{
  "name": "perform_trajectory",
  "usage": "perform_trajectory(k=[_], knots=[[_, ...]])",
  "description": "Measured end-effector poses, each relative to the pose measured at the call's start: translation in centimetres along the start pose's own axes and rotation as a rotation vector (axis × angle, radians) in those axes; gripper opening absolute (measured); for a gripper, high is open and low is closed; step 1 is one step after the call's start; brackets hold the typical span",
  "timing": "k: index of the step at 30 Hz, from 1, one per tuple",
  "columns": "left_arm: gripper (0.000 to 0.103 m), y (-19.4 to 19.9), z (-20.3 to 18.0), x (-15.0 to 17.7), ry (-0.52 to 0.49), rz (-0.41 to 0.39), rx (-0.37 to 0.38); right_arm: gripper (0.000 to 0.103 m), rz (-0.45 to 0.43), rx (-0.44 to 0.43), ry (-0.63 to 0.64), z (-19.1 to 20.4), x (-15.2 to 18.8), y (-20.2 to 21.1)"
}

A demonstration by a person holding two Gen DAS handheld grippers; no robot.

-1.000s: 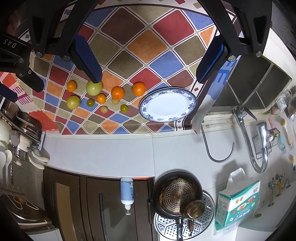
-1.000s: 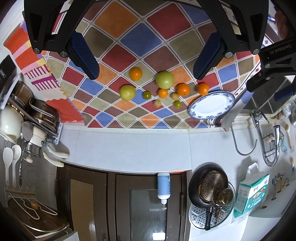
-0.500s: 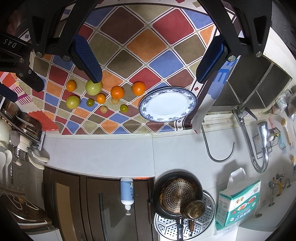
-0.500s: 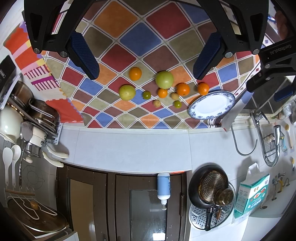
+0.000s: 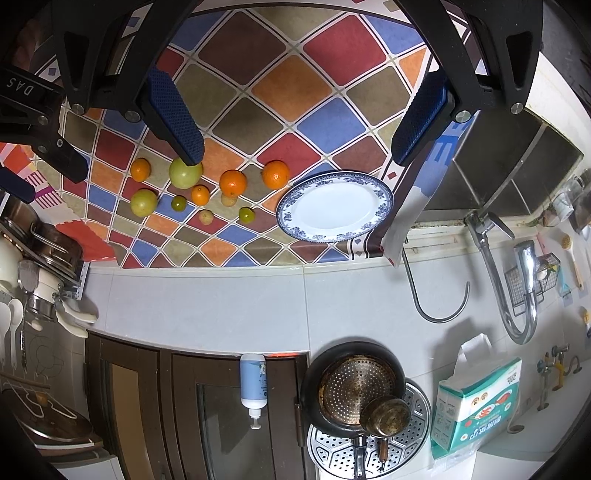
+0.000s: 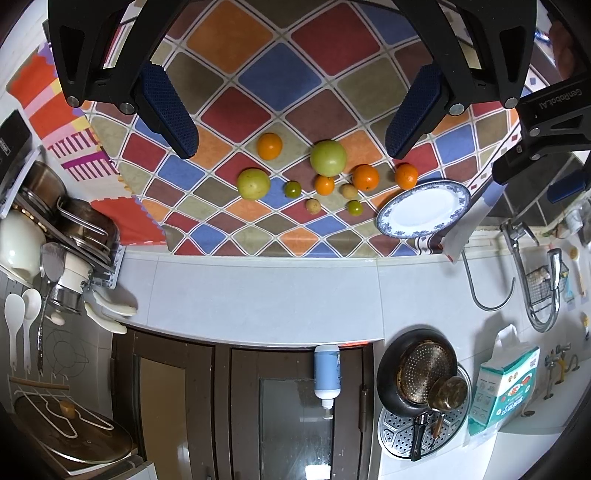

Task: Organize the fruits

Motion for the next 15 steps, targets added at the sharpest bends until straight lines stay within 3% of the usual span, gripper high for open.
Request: perform_trajectory(k=[15], knots=[[0.103,-1.5,0.0,-0.3,-0.013,0.011,0.005,0.102,0.009,-0.008,-0.004,0.0,0.0,-0.5]])
Point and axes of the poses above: each gripper's, at about its wrist camera, not at the fingertips, and y roughly against the way its jaws point, z to its left, x to its underside, the point moved 9 cm from there along -y, roughly the way its jaws point, and after that the axes turned 14 degrees about y, right-handed, at the moved point
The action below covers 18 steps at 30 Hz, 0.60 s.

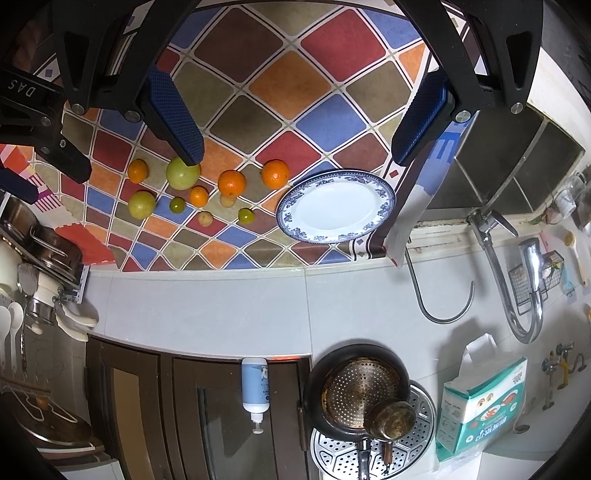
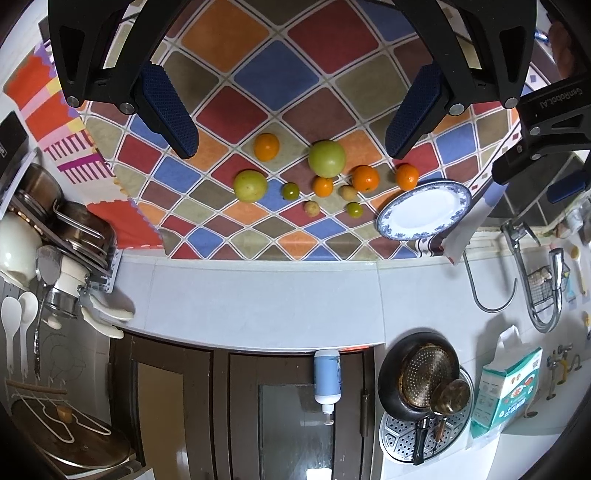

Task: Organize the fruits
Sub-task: 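Move the left gripper toward the large orange while the right gripper approaches the large green fruit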

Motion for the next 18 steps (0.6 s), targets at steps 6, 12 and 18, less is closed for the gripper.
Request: perform_trajectory(k=[6,12,18], knots=[[0.103,-0.8,0.2,0.1,-0.037,0.000,0.018,0.102,0.014,-0.041,-0.014,1.5,0.1,-1.8],[0.099,-2.0,0.4,-0.1,-0.072,0.000,0.045,0.102,0.041,-0.070,-0.019,2.3,0.0,-3.3],[0.095,-3.9,0.3,-0.2,-0.105,0.018,0.077,0.101,0.071,-0.085,-0.008,3.2,-0.2,-5.2]])
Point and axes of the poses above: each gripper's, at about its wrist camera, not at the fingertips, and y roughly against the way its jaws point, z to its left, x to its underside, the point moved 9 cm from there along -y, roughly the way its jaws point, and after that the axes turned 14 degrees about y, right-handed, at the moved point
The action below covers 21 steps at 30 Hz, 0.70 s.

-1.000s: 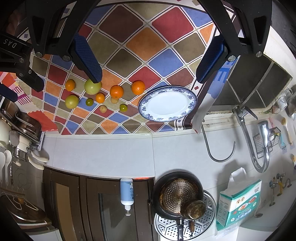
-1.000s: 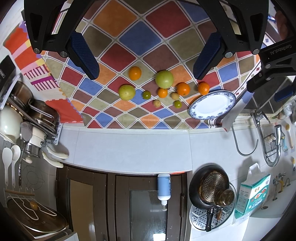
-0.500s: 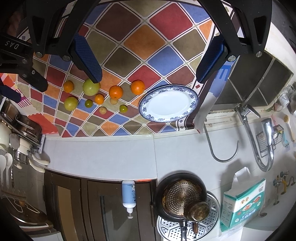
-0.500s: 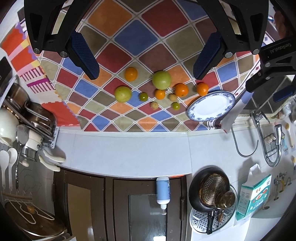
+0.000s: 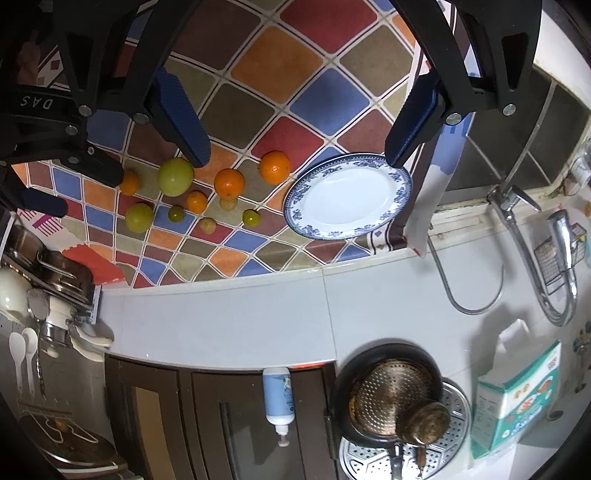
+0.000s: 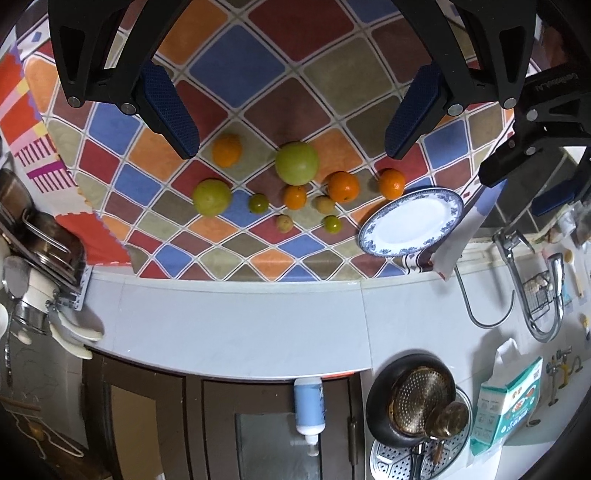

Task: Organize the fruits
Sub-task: 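Move the left gripper toward the large orange while the right gripper approaches the large green fruit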

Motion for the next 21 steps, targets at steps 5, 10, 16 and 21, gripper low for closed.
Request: perform_trajectory(k=[5,10,16,21], knots=[[0.091,-2.3,0.0,0.1,-0.005,0.037,0.021,0.098,0.031,-0.007,0.017,0.3,-0.3,-2.0],[0.086,-5.1,-0.2,0.2,-0.016,0.076,0.035,0.093,0.067,-0.009,0.040,0.5,-0.5,-4.3],[0.080,-8.5,-0.3,1.0,-0.016,0.138,0.046,0.086,0.121,-0.034,0.041,0.7,-0.1,-7.3],[0.075,-10.8,-0.2,1.8,-0.019,0.192,0.053,0.083,0.168,-0.054,0.035,0.7,0.6,-9.6]])
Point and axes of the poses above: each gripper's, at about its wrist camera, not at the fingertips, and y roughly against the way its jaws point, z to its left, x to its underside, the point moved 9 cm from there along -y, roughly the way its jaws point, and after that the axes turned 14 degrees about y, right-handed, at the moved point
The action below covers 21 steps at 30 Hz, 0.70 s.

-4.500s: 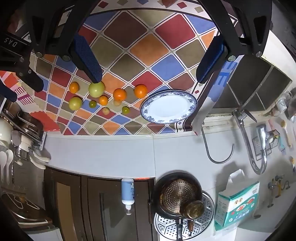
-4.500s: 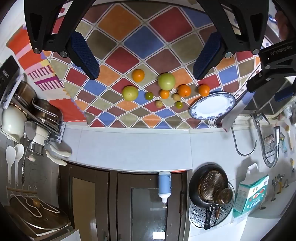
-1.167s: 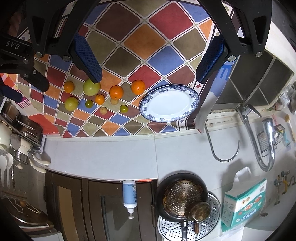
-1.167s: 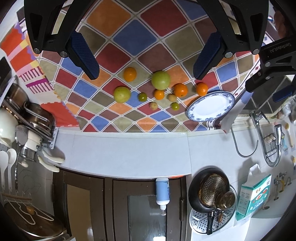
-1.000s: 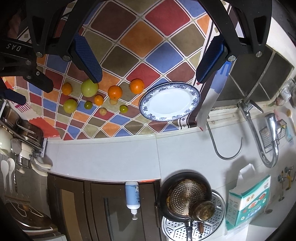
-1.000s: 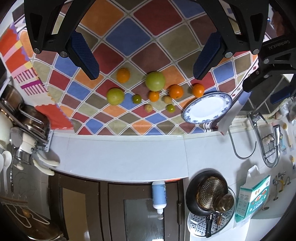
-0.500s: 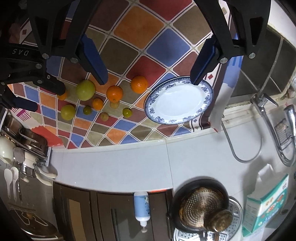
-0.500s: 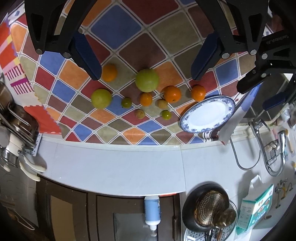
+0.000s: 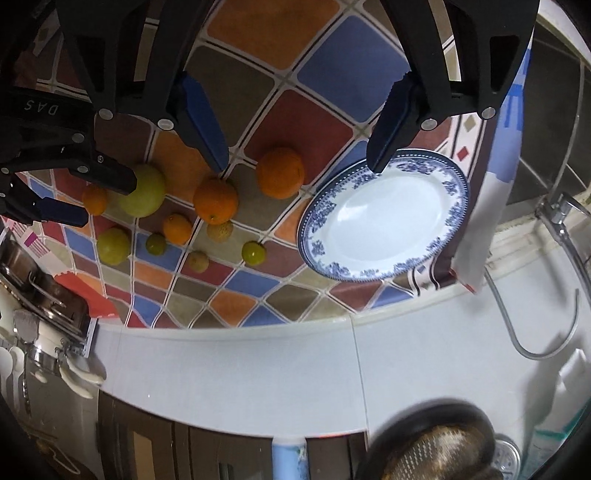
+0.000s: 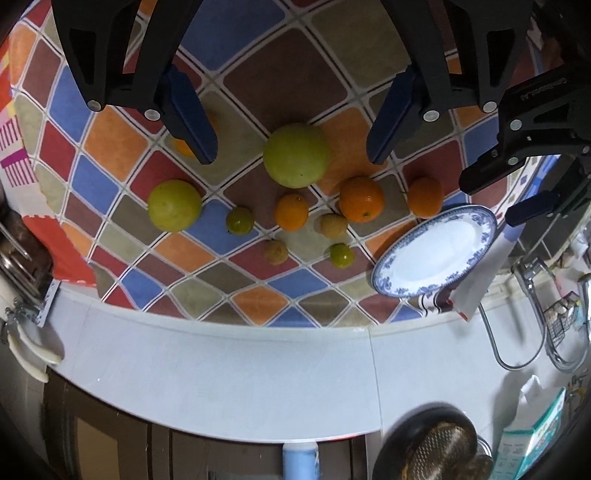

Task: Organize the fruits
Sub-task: 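Move the left gripper toward the large orange while the right gripper approaches the large green fruit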

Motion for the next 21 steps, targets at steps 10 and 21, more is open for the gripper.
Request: perform_trajectory(k=[10,21], knots=[[0.063,-3.7,-0.4,0.5,-0.008,0.077,0.035,0.070,0.065,-0.049,-0.007,0.2,0.4,-3.4],[0.040,-5.8,-1.1,0.8,-0.010,0.127,0.072,0.056,0.097,-0.082,-0.016,0.5,0.7,-4.8]])
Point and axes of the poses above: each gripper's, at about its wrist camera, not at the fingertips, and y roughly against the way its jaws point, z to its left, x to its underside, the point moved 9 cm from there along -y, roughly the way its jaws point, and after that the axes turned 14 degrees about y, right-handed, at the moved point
